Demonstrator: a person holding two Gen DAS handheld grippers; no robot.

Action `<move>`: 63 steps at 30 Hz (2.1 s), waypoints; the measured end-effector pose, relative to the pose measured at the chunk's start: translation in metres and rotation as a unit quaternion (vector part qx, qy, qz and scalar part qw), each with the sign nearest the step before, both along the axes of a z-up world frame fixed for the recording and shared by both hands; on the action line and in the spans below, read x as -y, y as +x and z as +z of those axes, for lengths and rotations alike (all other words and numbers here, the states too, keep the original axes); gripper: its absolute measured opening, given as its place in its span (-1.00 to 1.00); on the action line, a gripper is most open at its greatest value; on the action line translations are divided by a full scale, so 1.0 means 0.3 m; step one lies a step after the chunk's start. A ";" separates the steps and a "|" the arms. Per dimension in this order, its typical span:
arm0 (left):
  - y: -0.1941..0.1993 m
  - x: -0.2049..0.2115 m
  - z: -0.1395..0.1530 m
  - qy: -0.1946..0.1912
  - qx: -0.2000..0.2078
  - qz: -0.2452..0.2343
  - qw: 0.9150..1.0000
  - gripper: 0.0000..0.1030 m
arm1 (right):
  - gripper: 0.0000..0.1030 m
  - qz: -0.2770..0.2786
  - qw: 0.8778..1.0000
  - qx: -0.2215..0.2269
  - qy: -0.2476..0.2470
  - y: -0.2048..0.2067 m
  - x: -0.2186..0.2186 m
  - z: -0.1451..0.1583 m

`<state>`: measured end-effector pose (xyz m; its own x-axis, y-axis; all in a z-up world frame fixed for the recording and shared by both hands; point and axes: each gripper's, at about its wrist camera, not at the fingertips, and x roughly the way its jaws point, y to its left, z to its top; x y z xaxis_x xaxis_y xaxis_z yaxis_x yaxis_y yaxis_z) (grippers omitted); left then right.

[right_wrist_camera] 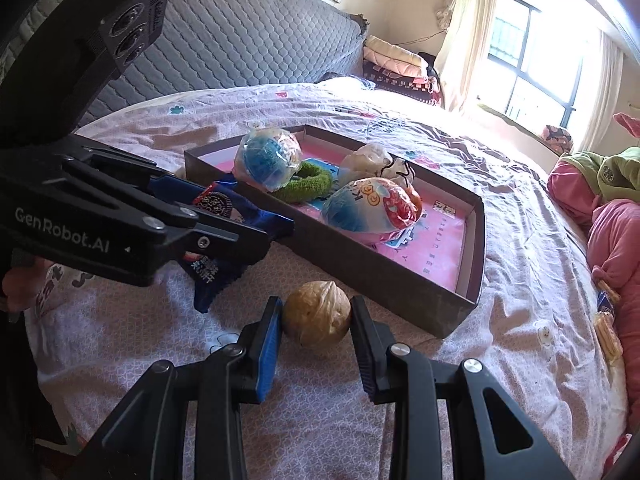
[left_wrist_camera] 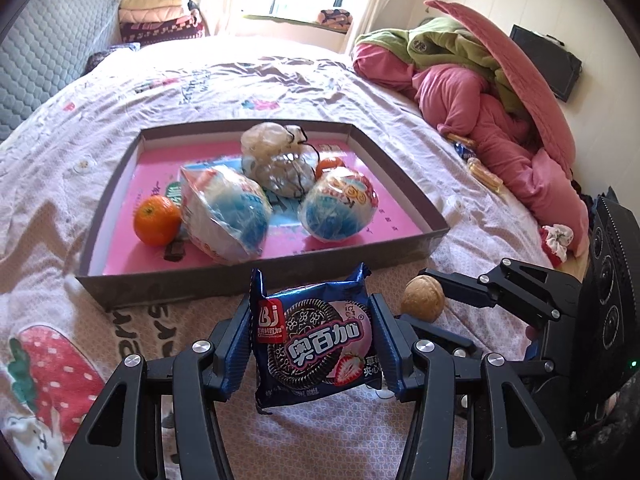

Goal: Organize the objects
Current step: 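Lift the biscuit pack and walnut and carry both over the tray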

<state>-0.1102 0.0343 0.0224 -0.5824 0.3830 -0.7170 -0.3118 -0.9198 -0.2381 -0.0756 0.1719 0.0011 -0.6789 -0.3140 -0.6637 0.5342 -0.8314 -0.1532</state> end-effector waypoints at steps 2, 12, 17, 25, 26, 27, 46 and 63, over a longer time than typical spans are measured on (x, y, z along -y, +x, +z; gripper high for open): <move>0.003 0.010 0.017 -0.003 -0.011 0.004 1.000 0.09 | -0.34 -0.005 1.000 -0.004 -0.006 -0.007 -0.002 0.011; 0.018 0.075 0.103 -0.018 -0.075 0.028 0.997 0.09 | -0.34 -0.025 0.997 -0.052 -0.049 -0.032 -0.011 0.105; 0.018 0.119 0.144 -0.018 -0.100 0.044 0.994 0.09 | -0.34 -0.050 0.993 -0.066 -0.078 -0.059 -0.028 0.146; -0.018 0.186 0.168 -0.023 -0.114 0.077 0.990 0.09 | -0.34 -0.086 0.988 -0.077 -0.107 -0.104 -0.071 0.193; -0.022 0.191 0.169 -0.023 -0.114 0.079 0.990 0.09 | -0.34 -0.088 0.987 -0.077 -0.110 -0.110 -0.075 0.196; -0.027 0.198 0.171 -0.022 -0.115 0.081 0.990 0.09 | -0.34 -0.090 0.987 -0.076 -0.113 -0.115 -0.078 0.198; -0.114 0.251 0.123 -0.032 -0.098 0.112 0.988 0.09 | -0.34 -0.138 0.981 -0.052 -0.125 -0.200 -0.098 0.152; -0.191 0.323 0.068 -0.036 -0.075 0.145 0.986 0.09 | -0.34 -0.153 0.980 -0.044 -0.120 -0.225 -0.119 0.137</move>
